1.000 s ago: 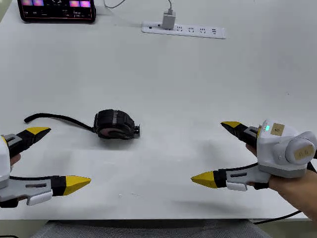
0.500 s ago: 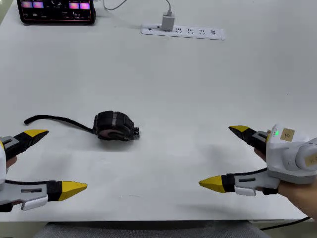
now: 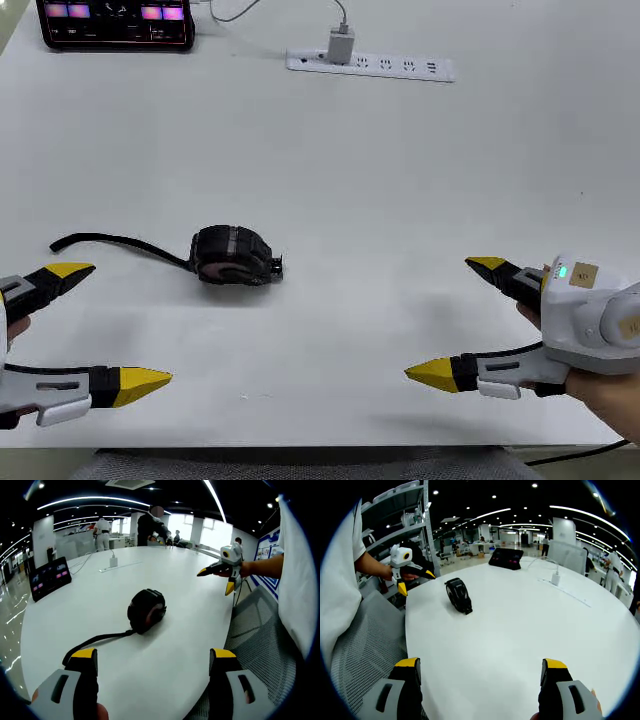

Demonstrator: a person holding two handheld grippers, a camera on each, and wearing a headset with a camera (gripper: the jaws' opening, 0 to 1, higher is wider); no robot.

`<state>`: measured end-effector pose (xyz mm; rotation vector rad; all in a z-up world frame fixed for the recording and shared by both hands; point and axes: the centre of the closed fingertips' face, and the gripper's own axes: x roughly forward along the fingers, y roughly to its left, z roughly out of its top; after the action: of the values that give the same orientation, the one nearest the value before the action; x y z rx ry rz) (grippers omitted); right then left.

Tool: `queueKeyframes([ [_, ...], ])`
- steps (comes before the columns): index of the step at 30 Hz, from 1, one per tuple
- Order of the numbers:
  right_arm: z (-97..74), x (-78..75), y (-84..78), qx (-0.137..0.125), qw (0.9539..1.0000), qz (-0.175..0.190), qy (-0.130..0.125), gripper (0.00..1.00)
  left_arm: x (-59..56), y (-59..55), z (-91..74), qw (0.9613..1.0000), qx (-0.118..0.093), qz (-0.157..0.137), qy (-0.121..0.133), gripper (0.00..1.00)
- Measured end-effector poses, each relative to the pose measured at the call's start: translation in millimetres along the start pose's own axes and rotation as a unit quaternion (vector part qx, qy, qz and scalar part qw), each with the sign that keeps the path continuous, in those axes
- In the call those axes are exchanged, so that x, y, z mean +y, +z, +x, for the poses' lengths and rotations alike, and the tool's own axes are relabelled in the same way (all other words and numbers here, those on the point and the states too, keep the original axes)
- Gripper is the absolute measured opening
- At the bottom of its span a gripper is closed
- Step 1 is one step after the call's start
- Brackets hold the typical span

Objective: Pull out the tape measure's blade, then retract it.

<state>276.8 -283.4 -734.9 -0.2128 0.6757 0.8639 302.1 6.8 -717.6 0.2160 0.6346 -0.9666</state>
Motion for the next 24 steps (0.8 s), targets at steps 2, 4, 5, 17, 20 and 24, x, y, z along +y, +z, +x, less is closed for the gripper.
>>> queueKeyframes([
  [2,0.1,0.6,0.2,0.0,1.0,0.001,0.0,0.99,-0.4,-0.5,0.4,1.0,0.001,0.001,-0.001,0.89],
  [4,0.0,0.7,0.3,0.0,1.0,0.001,0.0,0.99,-0.1,-0.9,0.6,1.0,0.002,0.002,-0.001,0.89],
  [5,-0.1,0.5,0.4,0.0,1.0,0.001,0.0,0.99,-0.1,-0.7,0.6,1.0,0.001,0.001,-0.001,0.89],
  [17,-0.8,1.5,-0.7,-0.001,1.0,0.004,0.0,0.99,2.5,1.3,-0.4,1.0,0.001,0.002,0.005,0.87],
  [20,-1.2,1.7,-1.0,-0.001,1.0,0.004,0.0,0.99,3.5,1.4,-0.4,1.0,0.0,0.002,0.006,0.87],
  [24,-2.1,1.7,-1.7,0.0,1.0,0.005,0.0,0.99,2.8,0.5,-1.0,1.0,0.001,0.0,0.002,0.86],
])
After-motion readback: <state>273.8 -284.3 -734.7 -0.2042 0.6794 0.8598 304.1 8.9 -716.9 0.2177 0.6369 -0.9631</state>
